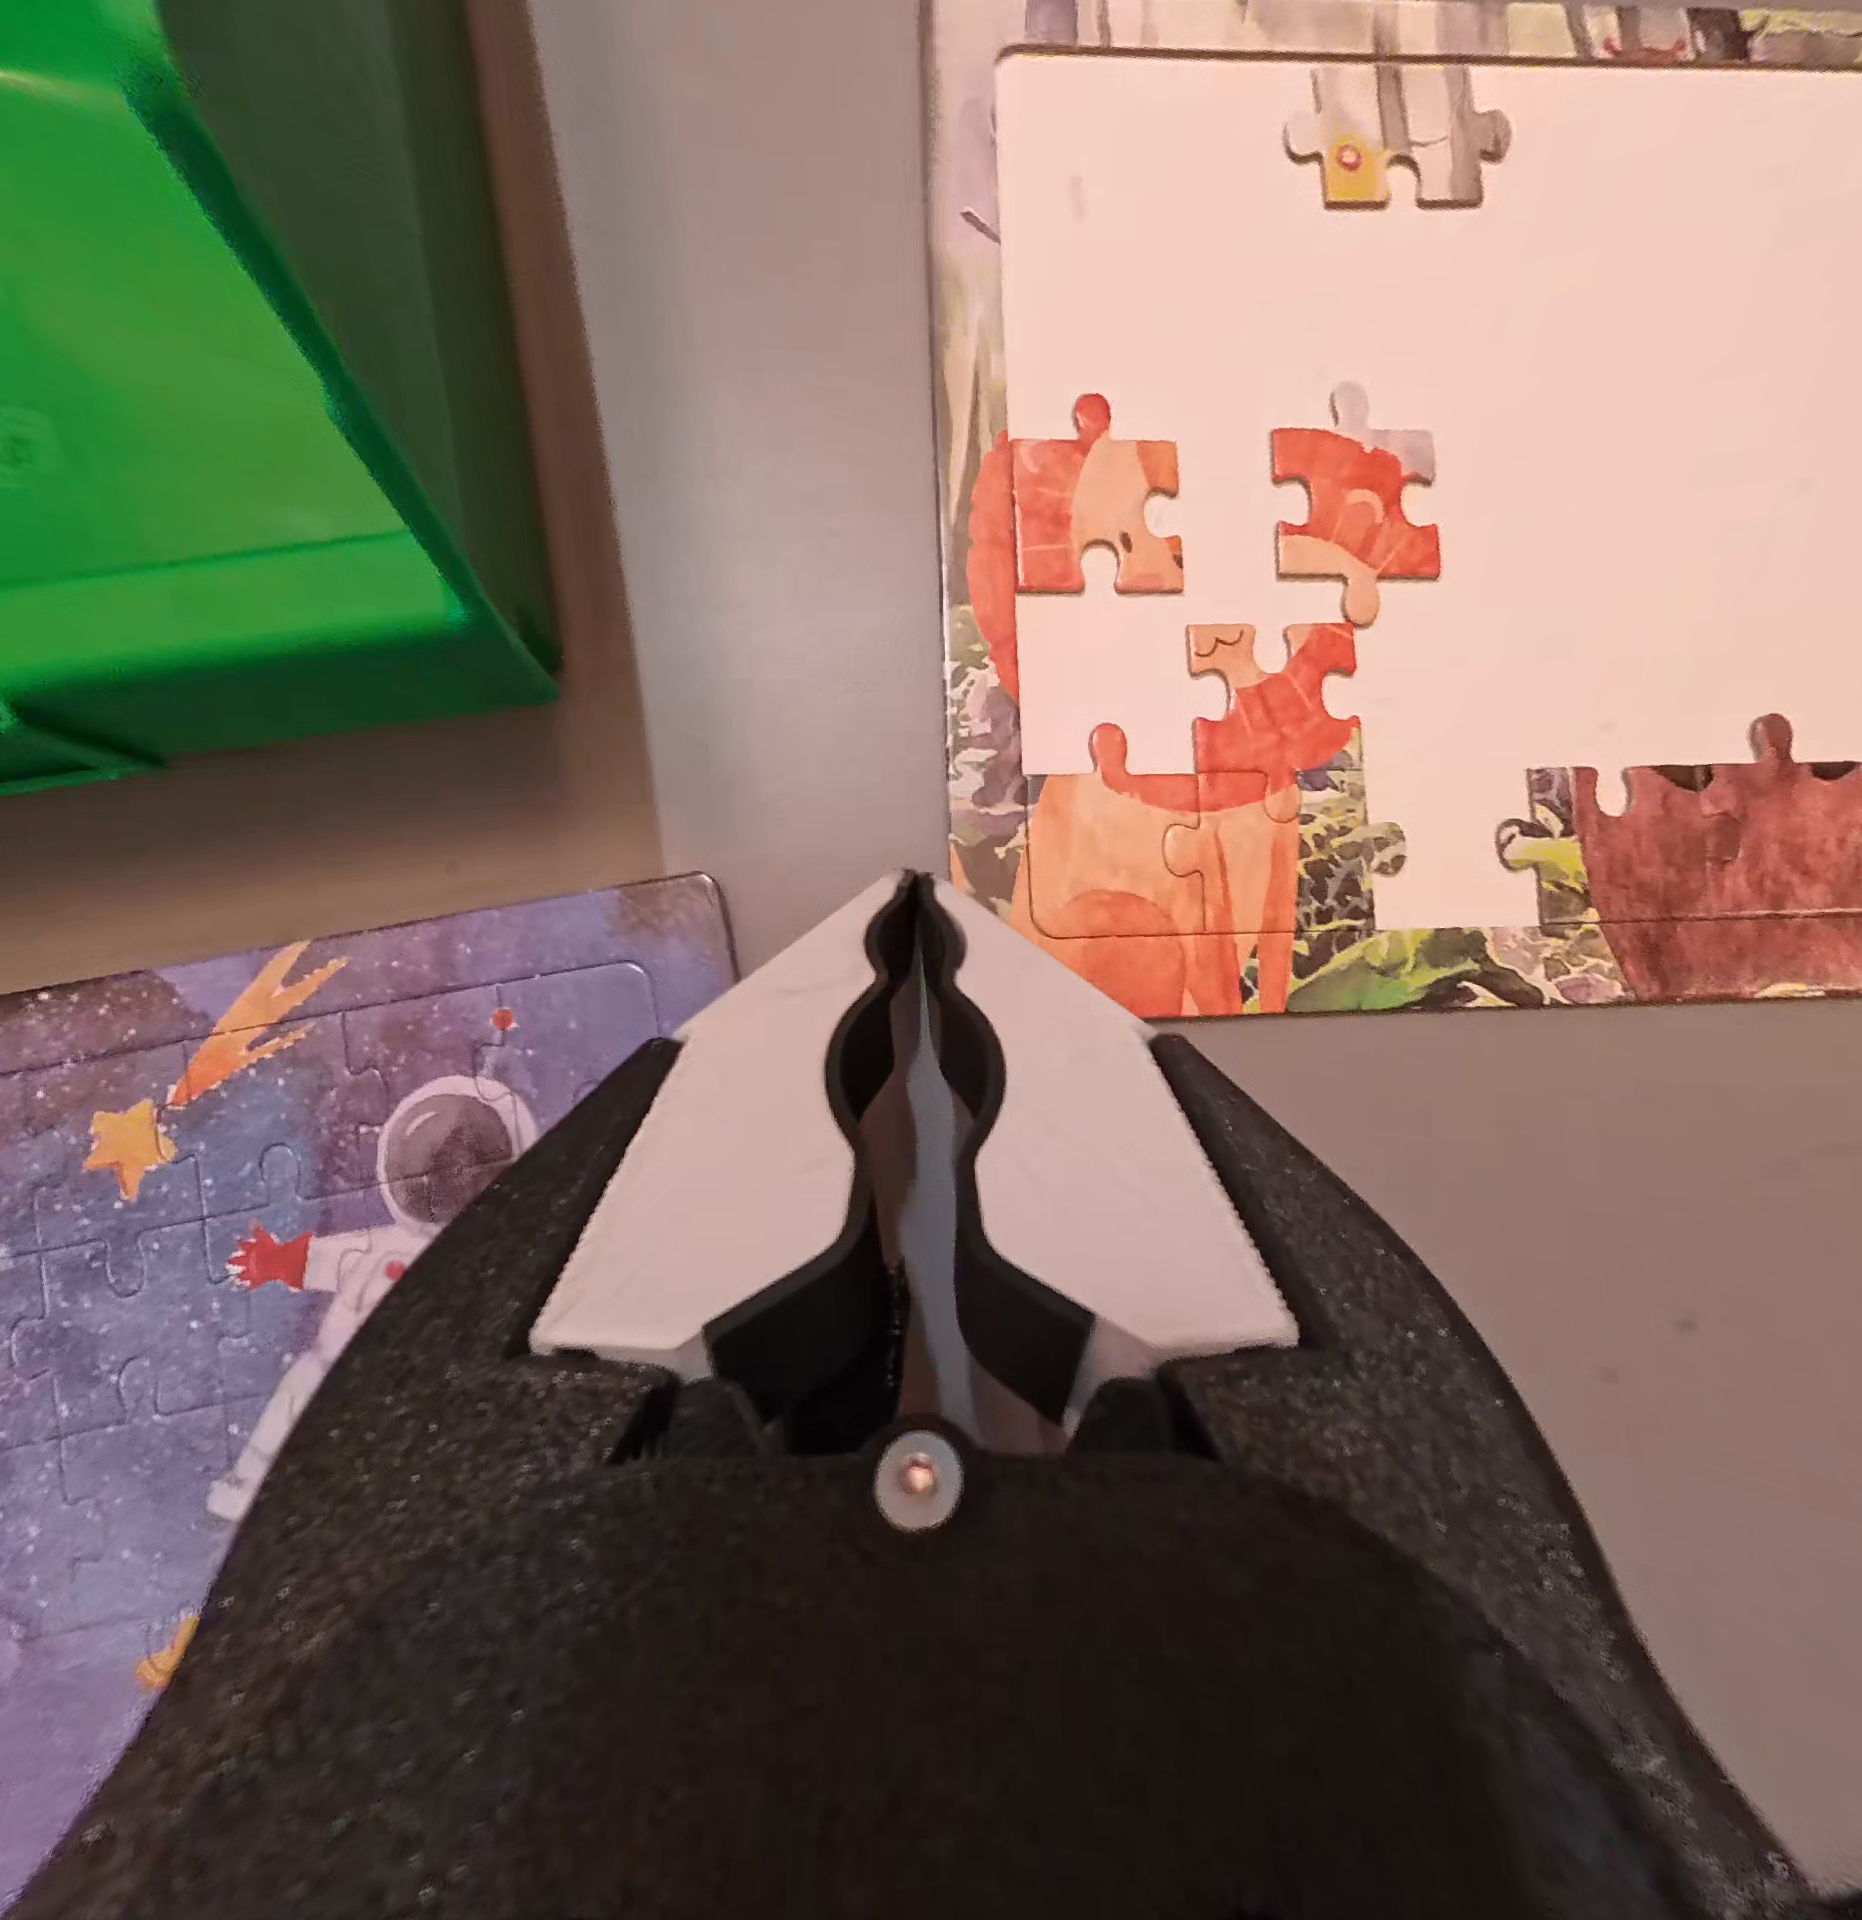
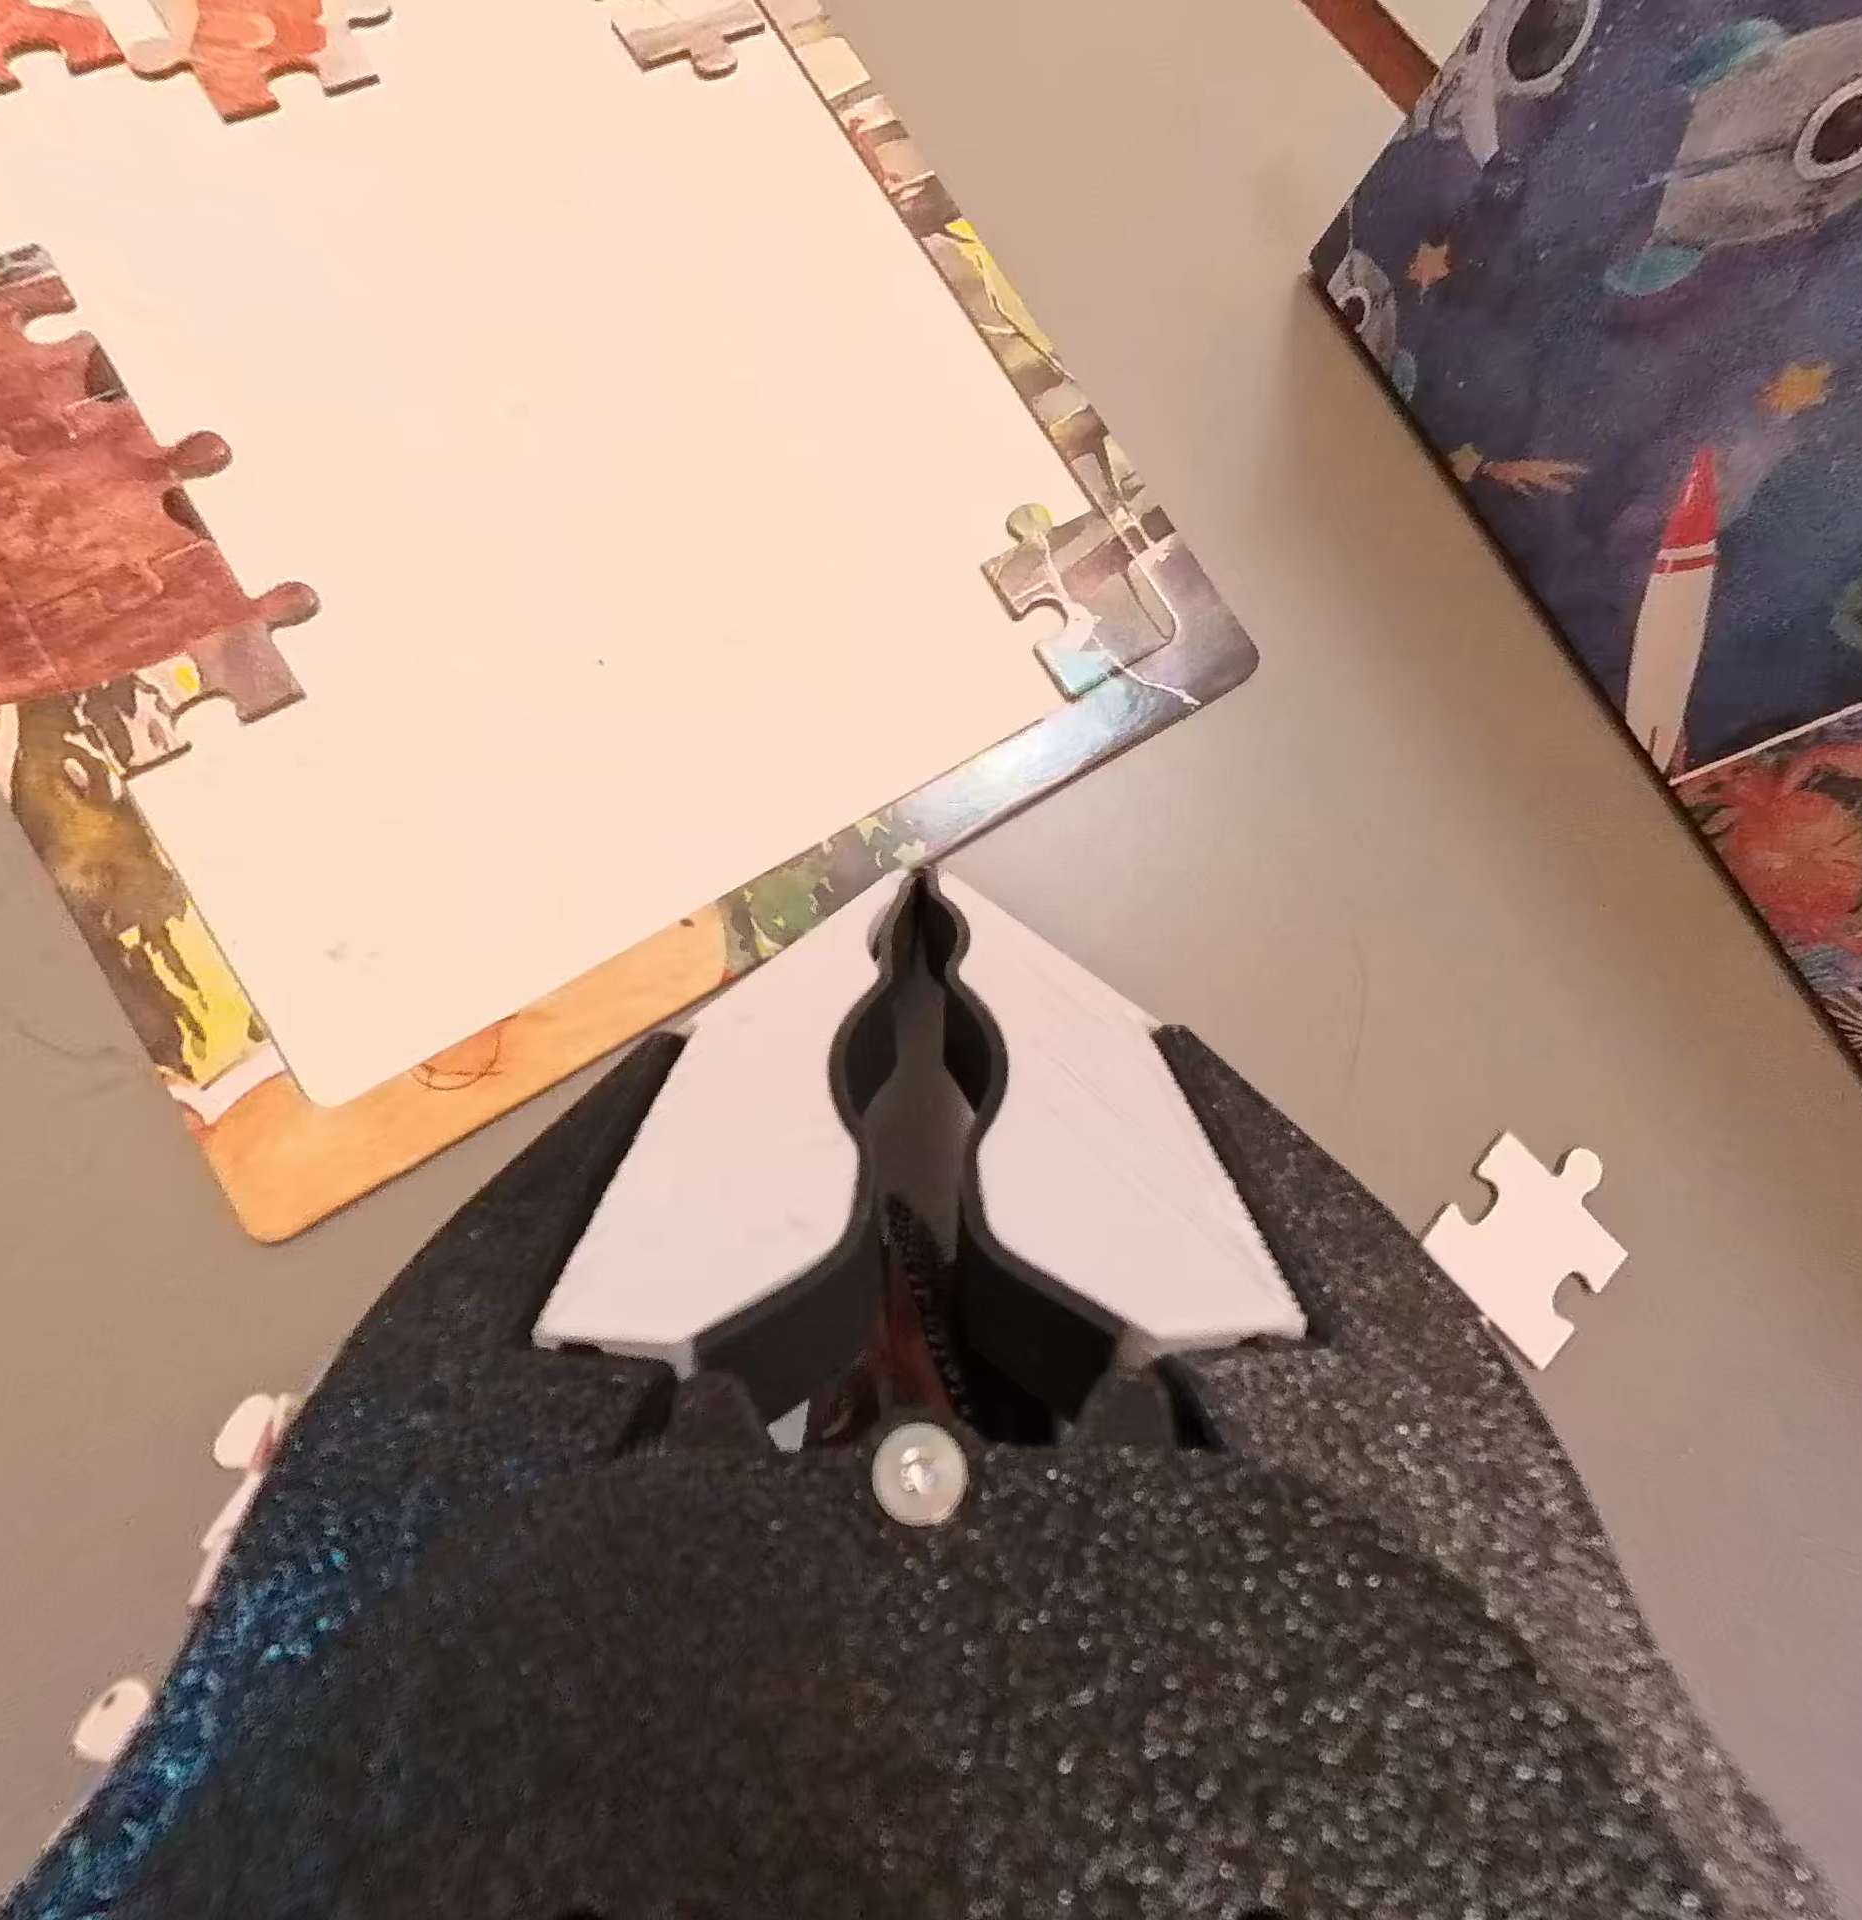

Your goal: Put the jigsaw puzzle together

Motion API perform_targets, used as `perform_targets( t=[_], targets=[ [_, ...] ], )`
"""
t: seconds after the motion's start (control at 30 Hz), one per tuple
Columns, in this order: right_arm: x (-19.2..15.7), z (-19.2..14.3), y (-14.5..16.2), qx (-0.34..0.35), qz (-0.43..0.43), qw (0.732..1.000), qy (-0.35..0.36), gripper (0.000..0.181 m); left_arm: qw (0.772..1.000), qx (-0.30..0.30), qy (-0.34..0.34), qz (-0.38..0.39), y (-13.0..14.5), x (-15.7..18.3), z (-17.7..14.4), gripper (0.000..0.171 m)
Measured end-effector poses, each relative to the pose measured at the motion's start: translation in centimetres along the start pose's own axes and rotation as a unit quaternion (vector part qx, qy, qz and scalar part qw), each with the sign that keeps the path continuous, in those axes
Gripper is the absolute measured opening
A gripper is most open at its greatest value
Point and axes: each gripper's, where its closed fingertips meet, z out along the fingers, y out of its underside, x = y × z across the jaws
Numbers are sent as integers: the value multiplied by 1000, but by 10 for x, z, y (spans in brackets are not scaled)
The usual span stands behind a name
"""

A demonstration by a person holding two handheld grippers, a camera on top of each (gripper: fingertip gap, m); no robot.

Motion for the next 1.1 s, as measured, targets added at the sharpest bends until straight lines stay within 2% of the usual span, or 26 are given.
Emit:
perform_targets(
  t=[0.5,0.6,0.63,0.7,0.77,0.83,0.93,1.0,1.1],
  targets=[
    [8,5,-4,-5,-17,1000,26,0,999,-19,-19,35,23,16,-16,0],
    [14,1,-7,9,-16,999,41,0,1000,-19,2,22,25,24,-18,0],
    [21,-8,-11,23,-11,998,54,0,1000,-16,3,17,25,25,-19,0],
    [46,-42,-21,72,20,993,90,0,998,3,-64,26,22,11,-26,2],
    [71,-86,-17,132,89,981,107,0,992,59,-107,41,7,10,-45,4],
    [91,-127,4,191,167,961,114,2,988,129,-80,38,-9,34,-65,10],
    [108,-172,55,247,279,917,142,16,977,214,-7,8,-21,77,-80,11],
    [105,-198,80,283,318,891,159,17,972,235,13,8,-23,95,-77,12],
    [93,-227,104,304,333,873,186,16,971,237,8,36,-15,105,-63,14]
  ],
)
